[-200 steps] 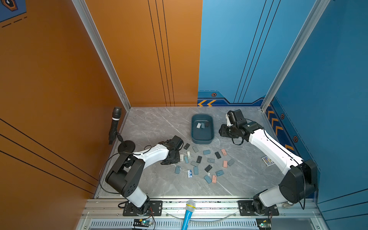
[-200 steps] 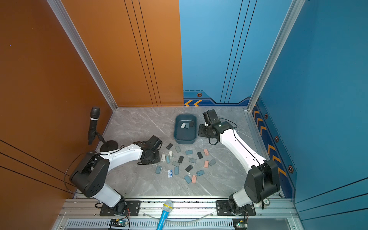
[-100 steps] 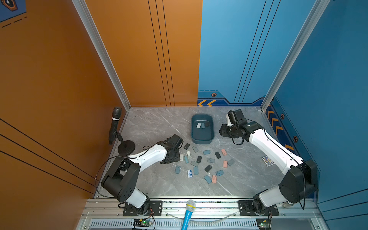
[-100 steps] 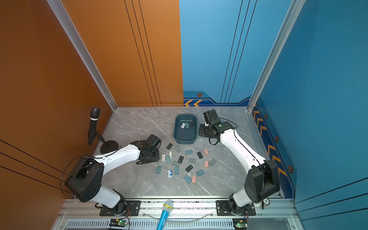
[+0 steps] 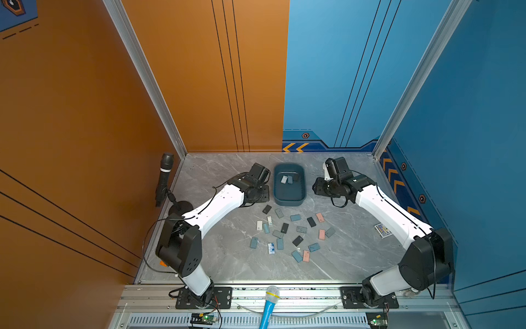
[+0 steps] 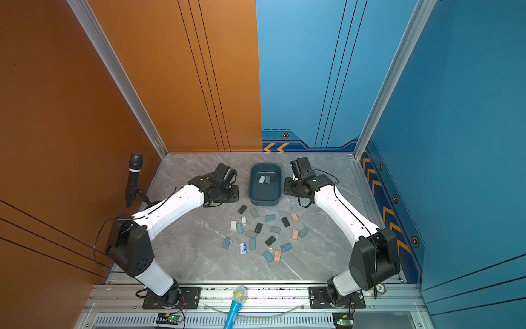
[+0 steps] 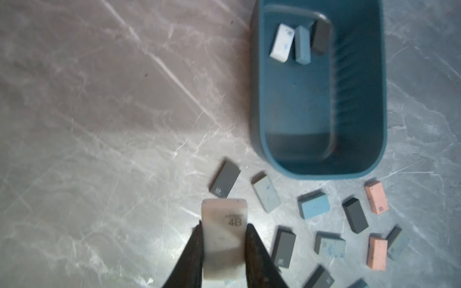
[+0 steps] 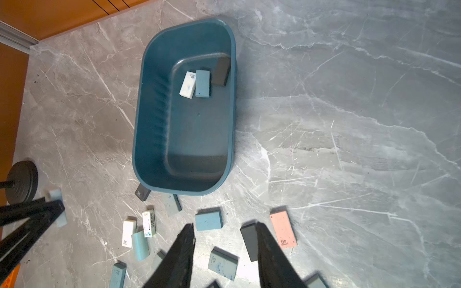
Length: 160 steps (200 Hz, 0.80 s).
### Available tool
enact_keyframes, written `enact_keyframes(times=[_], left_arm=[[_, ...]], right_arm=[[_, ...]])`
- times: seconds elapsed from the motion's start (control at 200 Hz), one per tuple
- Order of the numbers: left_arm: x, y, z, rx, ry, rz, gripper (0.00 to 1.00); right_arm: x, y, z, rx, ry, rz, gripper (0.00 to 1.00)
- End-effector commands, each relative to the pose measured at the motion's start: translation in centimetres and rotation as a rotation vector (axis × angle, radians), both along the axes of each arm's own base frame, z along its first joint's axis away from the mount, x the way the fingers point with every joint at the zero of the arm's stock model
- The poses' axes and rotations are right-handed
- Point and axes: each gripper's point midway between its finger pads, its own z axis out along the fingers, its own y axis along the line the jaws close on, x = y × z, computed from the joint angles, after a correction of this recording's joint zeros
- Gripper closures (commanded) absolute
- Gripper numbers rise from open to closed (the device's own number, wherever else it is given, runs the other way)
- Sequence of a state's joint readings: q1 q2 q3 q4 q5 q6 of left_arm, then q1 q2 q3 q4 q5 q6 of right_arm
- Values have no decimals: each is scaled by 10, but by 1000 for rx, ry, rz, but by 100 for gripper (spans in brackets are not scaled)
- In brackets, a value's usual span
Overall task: Put the eraser in the storage box
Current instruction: Pick up the eraser from the center of the board, then place the eraser in the storage box.
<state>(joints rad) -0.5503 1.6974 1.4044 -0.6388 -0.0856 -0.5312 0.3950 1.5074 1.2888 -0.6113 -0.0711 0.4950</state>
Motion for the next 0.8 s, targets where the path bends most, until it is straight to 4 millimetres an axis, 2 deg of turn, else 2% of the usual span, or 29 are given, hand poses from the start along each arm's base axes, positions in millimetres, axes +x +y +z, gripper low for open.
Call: enact_keyframes(times=[0.0, 0.28, 0.386, 0.546, 0.796], left_arm=[[16, -17, 3, 18, 9, -101, 72], [72, -57, 4, 12, -17, -188, 72], [90, -67, -9, 19, -14, -201, 72], [115, -75, -27, 50, -18, -190, 72], [144, -84, -44, 79, -54, -167, 72]], right_arm=[[-4, -4, -7, 6, 17, -9, 57], [-19, -13, -18, 17, 39, -30, 57], [-24, -19, -22, 20, 46, -44, 57], [-29, -26, -22, 23, 48, -62, 57], [-35, -36, -19, 32, 43, -91, 57]])
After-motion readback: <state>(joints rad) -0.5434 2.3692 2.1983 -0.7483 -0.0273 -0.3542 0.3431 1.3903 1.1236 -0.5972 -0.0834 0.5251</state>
